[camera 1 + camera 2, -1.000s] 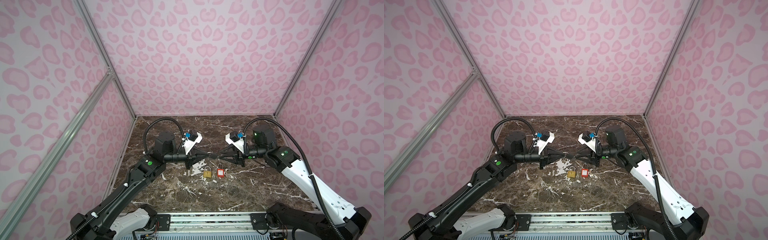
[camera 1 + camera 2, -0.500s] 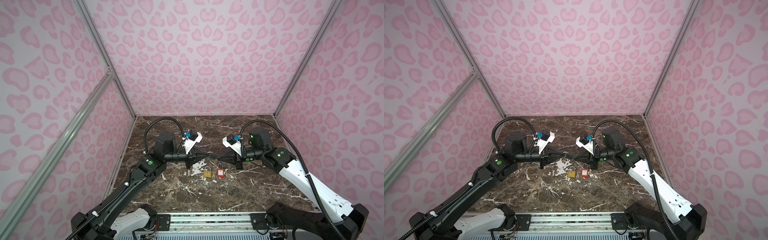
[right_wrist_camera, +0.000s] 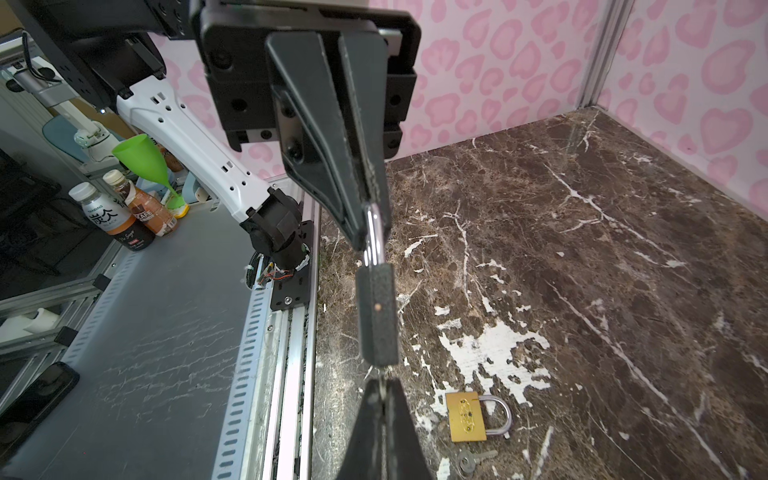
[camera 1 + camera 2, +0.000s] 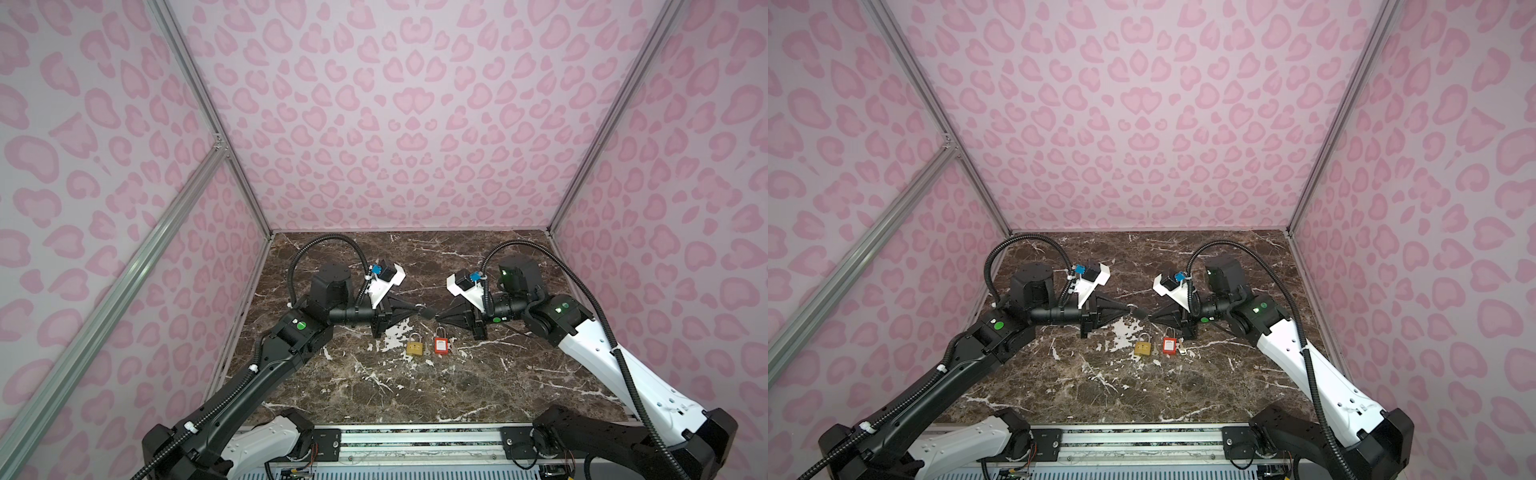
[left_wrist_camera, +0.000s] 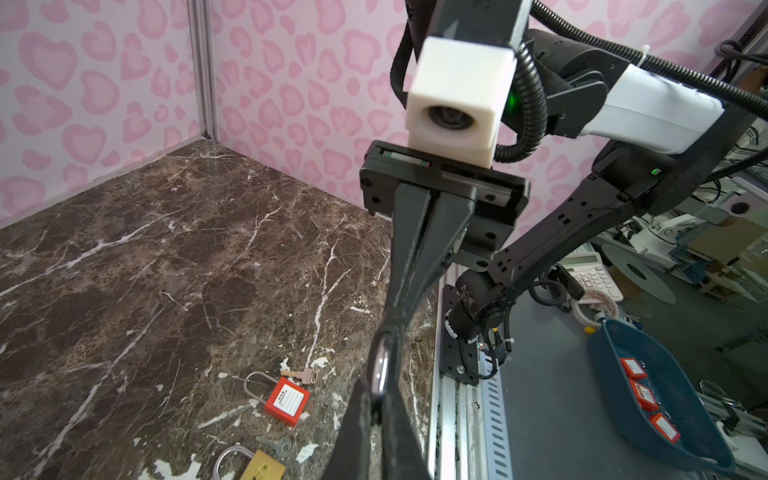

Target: Lock with the key

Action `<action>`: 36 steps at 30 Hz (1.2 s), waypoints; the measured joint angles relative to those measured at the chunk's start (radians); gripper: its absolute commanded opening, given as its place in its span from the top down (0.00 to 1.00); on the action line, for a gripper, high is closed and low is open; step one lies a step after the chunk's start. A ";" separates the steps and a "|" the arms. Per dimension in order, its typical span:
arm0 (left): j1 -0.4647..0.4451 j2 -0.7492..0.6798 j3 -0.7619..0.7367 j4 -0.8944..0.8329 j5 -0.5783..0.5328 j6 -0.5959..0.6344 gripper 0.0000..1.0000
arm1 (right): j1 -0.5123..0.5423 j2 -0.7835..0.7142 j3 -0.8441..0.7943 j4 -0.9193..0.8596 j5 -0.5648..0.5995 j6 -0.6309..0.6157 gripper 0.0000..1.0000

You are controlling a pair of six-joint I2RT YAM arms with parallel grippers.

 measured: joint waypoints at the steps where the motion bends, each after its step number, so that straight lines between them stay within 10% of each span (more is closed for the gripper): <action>1: 0.000 0.000 0.000 0.000 -0.003 0.000 0.96 | -0.005 -0.004 -0.003 -0.007 0.000 0.000 1.00; 18: 0.015 0.025 0.000 0.000 -0.024 0.000 0.96 | -0.090 -0.076 -0.090 -0.064 0.074 -0.021 1.00; 36: -0.135 0.464 0.100 -0.053 -0.113 0.090 0.97 | -0.216 -0.328 -0.272 0.184 0.519 0.176 1.00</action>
